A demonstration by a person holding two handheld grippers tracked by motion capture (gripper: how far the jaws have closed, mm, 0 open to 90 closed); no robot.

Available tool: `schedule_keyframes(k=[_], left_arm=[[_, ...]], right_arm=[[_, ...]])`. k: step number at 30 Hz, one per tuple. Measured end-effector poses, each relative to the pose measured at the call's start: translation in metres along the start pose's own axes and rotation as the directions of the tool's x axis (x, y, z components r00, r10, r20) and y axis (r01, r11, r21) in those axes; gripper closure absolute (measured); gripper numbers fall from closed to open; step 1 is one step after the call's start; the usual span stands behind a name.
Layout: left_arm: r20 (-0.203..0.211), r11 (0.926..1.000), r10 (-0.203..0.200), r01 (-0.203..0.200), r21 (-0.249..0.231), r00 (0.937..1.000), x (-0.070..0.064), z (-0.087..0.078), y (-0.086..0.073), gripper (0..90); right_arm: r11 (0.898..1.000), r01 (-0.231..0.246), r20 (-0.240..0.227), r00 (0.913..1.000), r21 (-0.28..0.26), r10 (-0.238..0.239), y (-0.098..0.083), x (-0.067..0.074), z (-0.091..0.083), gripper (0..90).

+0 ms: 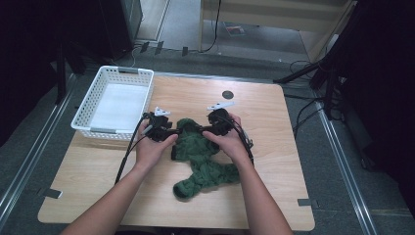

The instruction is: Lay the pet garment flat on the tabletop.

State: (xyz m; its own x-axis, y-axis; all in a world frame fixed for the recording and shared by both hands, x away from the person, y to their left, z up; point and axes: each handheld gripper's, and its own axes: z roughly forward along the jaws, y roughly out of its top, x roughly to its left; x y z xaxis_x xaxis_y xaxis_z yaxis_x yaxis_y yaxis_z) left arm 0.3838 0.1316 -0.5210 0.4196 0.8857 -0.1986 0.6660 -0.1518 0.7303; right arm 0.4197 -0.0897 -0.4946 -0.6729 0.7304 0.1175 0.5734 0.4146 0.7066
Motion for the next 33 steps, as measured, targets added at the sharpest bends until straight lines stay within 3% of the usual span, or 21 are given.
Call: schedule_keyframes(k=[3, 4, 5, 7, 9, 10, 11, 13, 17, 19, 20, 22, 24, 27, 29, 31, 33], left_arm=[[0.001, 0.9995, 0.010, -0.010, 0.029, 0.9999, -0.002, 0.005, -0.002, 47.8], [-0.007, 0.9990, 0.021, -0.021, 0.039, 0.9997, -0.003, 0.006, -0.003, 53.5], [-0.007, 0.9983, 0.033, -0.033, 0.048, 0.9994, -0.004, 0.008, -0.004, 53.5], [-0.012, 0.9945, 0.077, -0.076, 0.072, 0.9969, -0.006, 0.012, -0.003, 64.1], [-0.013, 0.9895, 0.128, -0.127, 0.069, 0.9917, -0.008, 0.013, 0.002, 75.2], [-0.013, 0.9865, 0.150, -0.148, 0.069, 0.9886, -0.009, 0.014, 0.006, 82.7], [-0.010, 0.9829, 0.172, -0.171, 0.069, 0.9851, -0.008, 0.016, 0.010, 82.7], [-0.007, 0.9798, 0.188, -0.187, 0.071, 0.9822, -0.007, 0.019, 0.016, 86.3], [0.004, 0.9803, 0.173, -0.172, 0.096, 0.9849, -0.001, 0.030, 0.019, 87.1], [-0.019, 0.9752, 0.196, -0.193, 0.108, 0.9803, -0.002, 0.032, 0.021, 84.7], [-0.029, 0.9776, 0.187, -0.183, 0.104, 0.9819, -0.002, 0.030, 0.023, 80.1], [-0.024, 0.9847, 0.160, -0.158, 0.073, 0.9868, -0.003, 0.023, 0.022, 71.7], [-0.049, 0.9855, 0.163, -0.160, 0.057, 0.9855, -0.007, 0.012, 0.018, 70.8], [-0.064, 0.9861, 0.162, -0.159, 0.050, 0.9848, -0.006, 0.003, 0.013, 73.0], [-0.061, 0.9897, 0.138, -0.135, 0.047, 0.9886, -0.001, 0.000, 0.012, 72.7], [-0.049, 0.9950, 0.097, -0.096, 0.029, 0.9941, 0.003, -0.001, 0.012, 71.5], [-0.015, 0.9981, 0.061, -0.061, 0.007, 0.9980, 0.003, 0.003, 0.012, 65.3]], right_arm=[[0.997, -0.002, -0.002, 1.0000, 0.071, 0.002, 0.003, 0.000, 0.023, 44.6], [0.994, 0.017, 0.046, 0.9987, 0.109, -0.022, 0.001, 0.001, 0.035, 56.8], [0.994, 0.017, 0.046, 0.9987, 0.109, -0.022, 0.001, 0.001, 0.035, 56.8], [0.990, 0.046, 0.113, 0.9917, 0.134, -0.062, -0.002, 0.003, 0.042, 72.3], [0.991, 0.070, 0.107, 0.9909, 0.110, -0.082, -0.003, 0.003, 0.043, 83.3], [0.996, 0.061, 0.150, 0.9862, 0.065, -0.070, -0.001, -0.001, 0.036, 87.7], [0.996, 0.061, 0.150, 0.9862, 0.065, -0.070, -0.001, -0.001, 0.036, 87.7], [1.000, 0.011, 0.161, 0.9869, 0.010, -0.012, 0.001, -0.010, 0.027, 89.0], [1.000, -0.015, 0.148, 0.9888, -0.015, 0.017, -0.007, -0.021, 0.015, 89.3], [1.000, 0.016, 0.163, 0.9866, 0.007, -0.017, -0.014, -0.020, 0.013, 89.3], [1.000, 0.020, 0.180, 0.9834, 0.009, -0.021, -0.017, -0.020, 0.011, 89.4], [0.999, -0.025, 0.175, 0.9841, -0.021, 0.028, -0.022, -0.023, 0.002, 89.3], [0.994, -0.080, 0.169, 0.9814, -0.068, 0.091, -0.029, -0.026, -0.010, 89.3], [0.991, -0.099, 0.198, 0.9734, -0.087, 0.115, -0.036, -0.028, -0.022, 89.0], [0.991, -0.110, 0.201, 0.9716, -0.079, 0.124, -0.041, -0.033, -0.030, 88.2], [0.986, -0.130, 0.169, 0.9749, -0.100, 0.145, -0.043, -0.035, -0.037, 82.1], [0.980, -0.155, 0.088, 0.9821, -0.124, 0.167, -0.045, -0.038, -0.043, 68.5]])
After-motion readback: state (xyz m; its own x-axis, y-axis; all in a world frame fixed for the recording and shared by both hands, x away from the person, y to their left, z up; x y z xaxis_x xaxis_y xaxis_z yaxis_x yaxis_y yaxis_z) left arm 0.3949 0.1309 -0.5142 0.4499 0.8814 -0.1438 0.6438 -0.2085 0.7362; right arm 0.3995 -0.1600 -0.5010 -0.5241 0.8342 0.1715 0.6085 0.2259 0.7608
